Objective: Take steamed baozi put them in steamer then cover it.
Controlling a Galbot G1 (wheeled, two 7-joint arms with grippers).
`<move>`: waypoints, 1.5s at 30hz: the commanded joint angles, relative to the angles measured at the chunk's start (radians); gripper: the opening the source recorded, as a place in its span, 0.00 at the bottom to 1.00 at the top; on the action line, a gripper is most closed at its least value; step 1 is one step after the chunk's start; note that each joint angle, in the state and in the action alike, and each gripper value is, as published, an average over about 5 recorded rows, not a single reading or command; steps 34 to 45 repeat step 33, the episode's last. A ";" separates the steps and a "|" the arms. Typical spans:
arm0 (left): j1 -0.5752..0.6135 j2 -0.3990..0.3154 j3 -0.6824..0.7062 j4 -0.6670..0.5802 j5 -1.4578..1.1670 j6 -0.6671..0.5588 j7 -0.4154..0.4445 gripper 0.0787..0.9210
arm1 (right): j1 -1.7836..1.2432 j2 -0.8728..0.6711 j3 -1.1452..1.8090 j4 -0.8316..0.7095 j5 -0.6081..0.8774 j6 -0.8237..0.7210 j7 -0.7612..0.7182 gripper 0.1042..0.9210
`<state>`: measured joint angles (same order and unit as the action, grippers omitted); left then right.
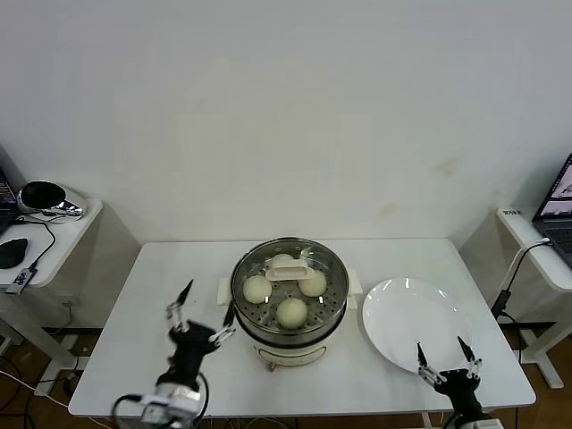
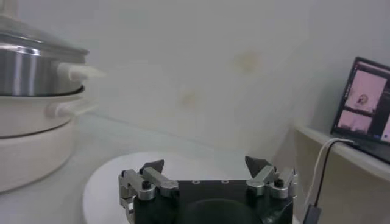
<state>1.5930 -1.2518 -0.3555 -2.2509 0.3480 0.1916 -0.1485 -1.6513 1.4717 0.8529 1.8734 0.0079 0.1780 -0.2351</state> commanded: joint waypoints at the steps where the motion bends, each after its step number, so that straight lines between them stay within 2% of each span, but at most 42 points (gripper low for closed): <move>1: 0.303 -0.041 -0.223 0.065 -0.630 -0.211 -0.098 0.88 | -0.076 -0.070 -0.108 0.012 0.107 -0.005 -0.010 0.88; 10: 0.280 -0.066 -0.195 0.172 -0.608 -0.261 -0.010 0.88 | -0.153 -0.111 -0.177 0.050 0.149 0.041 0.034 0.88; 15: 0.251 -0.073 -0.203 0.200 -0.601 -0.254 -0.004 0.88 | -0.169 -0.118 -0.215 0.045 0.157 0.052 0.044 0.88; 27: 0.262 -0.068 -0.234 0.220 -0.614 -0.205 0.047 0.88 | -0.191 -0.117 -0.230 0.089 0.159 0.005 0.055 0.88; 45: 0.272 -0.076 -0.233 0.213 -0.610 -0.208 0.053 0.88 | -0.197 -0.115 -0.236 0.093 0.150 0.002 0.058 0.88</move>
